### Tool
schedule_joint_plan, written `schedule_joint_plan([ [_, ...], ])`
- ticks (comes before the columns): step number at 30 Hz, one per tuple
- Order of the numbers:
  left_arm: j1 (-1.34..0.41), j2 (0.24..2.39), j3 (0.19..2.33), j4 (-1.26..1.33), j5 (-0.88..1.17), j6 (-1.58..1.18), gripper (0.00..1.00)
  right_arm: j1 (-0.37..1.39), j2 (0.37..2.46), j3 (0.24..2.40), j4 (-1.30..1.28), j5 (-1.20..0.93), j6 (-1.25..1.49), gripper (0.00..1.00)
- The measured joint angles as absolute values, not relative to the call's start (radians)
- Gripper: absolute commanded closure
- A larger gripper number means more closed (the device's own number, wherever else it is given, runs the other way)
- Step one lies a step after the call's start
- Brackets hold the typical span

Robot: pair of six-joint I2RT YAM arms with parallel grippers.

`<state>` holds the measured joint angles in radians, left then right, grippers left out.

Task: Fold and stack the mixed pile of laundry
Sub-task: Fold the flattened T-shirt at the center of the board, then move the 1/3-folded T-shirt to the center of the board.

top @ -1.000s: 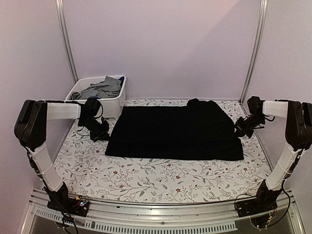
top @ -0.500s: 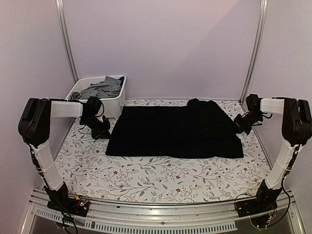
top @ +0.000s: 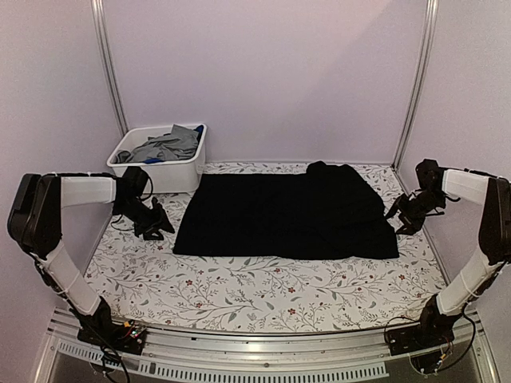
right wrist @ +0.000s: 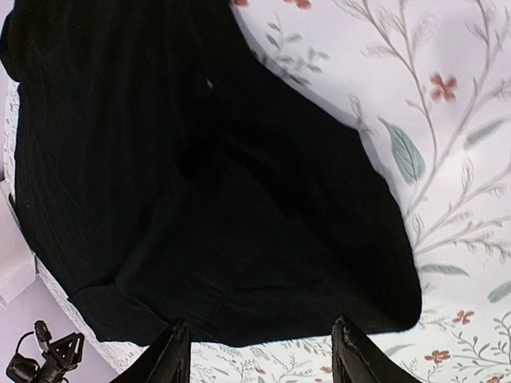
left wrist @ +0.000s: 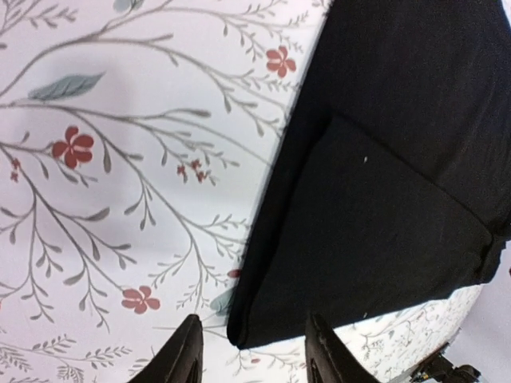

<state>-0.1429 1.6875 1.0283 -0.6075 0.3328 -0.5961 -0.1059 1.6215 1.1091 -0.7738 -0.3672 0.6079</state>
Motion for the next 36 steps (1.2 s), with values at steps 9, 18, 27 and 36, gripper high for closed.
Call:
schedule_joint_plan([
  [9,-0.144,1.634,0.841,-0.606,0.396,-0.618,0.61,-0.107,1.536,0.910,-0.846,-0.285,0.649,0.53],
  [18,-0.147,1.621,0.802,-0.552,0.458,-0.631,0.58,-0.126,1.579,0.903,-0.818,-0.218,0.654,0.57],
  [27,-0.178,1.623,0.793,-0.511,0.478,-0.643,0.63,-0.127,1.645,0.904,-0.743,-0.225,0.633,0.75],
  [36,-0.190,1.679,0.832,-0.490,0.446,-0.651,1.00,-0.128,1.658,0.908,-0.718,-0.246,0.613,1.00],
])
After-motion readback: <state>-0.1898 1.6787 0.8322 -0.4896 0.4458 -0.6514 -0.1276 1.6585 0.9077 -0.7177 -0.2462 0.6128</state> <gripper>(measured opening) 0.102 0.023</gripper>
